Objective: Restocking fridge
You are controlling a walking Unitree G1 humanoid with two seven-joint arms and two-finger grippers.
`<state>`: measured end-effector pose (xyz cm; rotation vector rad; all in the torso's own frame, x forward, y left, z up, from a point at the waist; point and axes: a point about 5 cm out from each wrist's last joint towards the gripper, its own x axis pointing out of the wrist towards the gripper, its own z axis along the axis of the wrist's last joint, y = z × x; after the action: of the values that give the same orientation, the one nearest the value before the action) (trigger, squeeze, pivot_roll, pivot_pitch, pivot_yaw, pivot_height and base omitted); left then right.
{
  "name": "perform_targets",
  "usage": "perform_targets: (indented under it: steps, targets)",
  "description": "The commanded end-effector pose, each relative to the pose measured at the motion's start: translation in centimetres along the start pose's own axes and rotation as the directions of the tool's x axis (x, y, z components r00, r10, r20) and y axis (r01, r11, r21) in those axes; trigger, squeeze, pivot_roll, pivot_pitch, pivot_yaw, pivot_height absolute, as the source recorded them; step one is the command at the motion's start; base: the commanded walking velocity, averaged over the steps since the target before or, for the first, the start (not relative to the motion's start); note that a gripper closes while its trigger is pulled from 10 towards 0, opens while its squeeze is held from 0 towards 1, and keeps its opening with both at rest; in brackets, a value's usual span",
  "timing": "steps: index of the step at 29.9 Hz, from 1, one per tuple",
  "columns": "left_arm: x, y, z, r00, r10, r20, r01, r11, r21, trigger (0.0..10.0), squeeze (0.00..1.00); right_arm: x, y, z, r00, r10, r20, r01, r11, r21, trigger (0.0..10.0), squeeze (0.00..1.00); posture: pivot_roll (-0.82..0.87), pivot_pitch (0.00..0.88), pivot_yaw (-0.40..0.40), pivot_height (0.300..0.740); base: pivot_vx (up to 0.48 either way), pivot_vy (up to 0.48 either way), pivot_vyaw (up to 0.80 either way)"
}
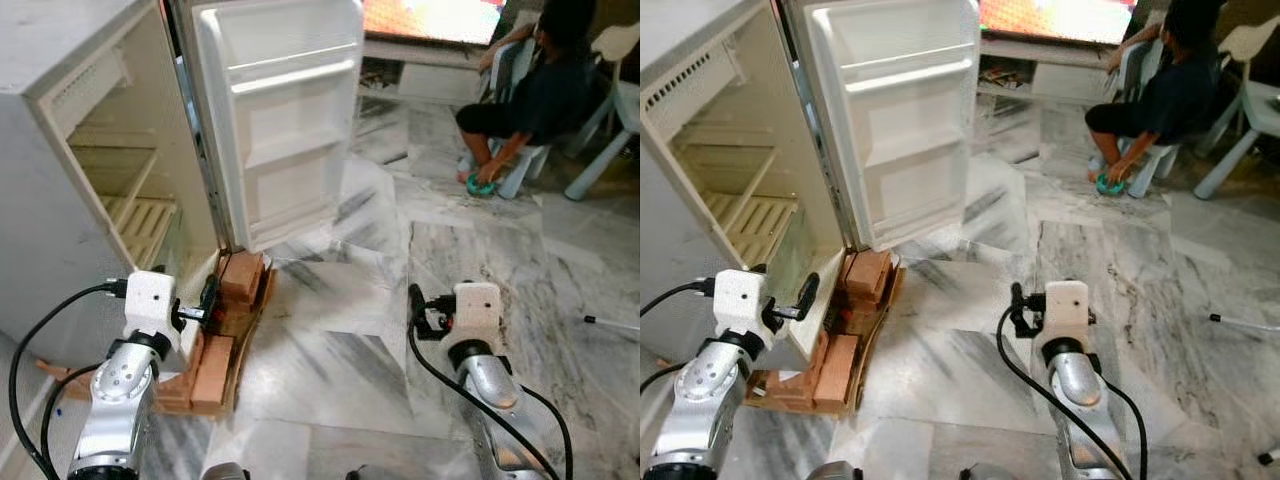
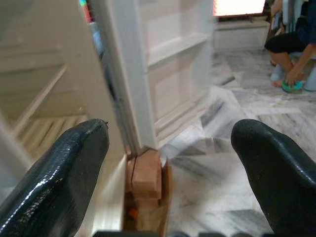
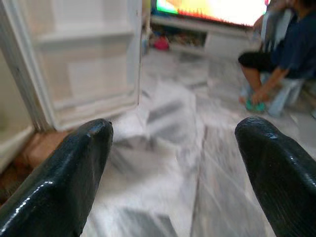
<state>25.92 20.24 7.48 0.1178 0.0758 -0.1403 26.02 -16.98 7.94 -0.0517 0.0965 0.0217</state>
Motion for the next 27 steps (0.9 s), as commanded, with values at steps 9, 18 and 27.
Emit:
perform_targets:
  steps: [9,18,27]
  targets:
    - [0.0,-1.4,-0.5,0.996,-0.079,-0.046,0.079,0.997,-0.021,10.0,0.00,0.5,-0.5,0.9,0.999,-0.027,0.039,0.026,0.999,0.020,10.0,0.00,0.01,0.013,-0.024,0.740,0.433,-0.060,-0.48]
    - [-1.5,-0.3,-1.6,0.988,-0.117,-0.104,0.115,0.993,-0.029,10.0,0.00,0.6,-0.5,1.2,0.997,-0.049,0.060,0.048,0.999,0.017,10.0,0.00,0.01,0.011,-0.024,0.740,0.458,0.000,-0.80]
    - [-1.0,-1.2,-0.4,0.997,-0.066,-0.050,0.061,0.993,-0.104,10.0,0.00,0.6,-0.5,1.3,0.996,-0.048,0.069,0.047,0.999,0.015,10.0,0.00,0.01,0.014,-0.032,0.740,0.480,0.000,-0.80]
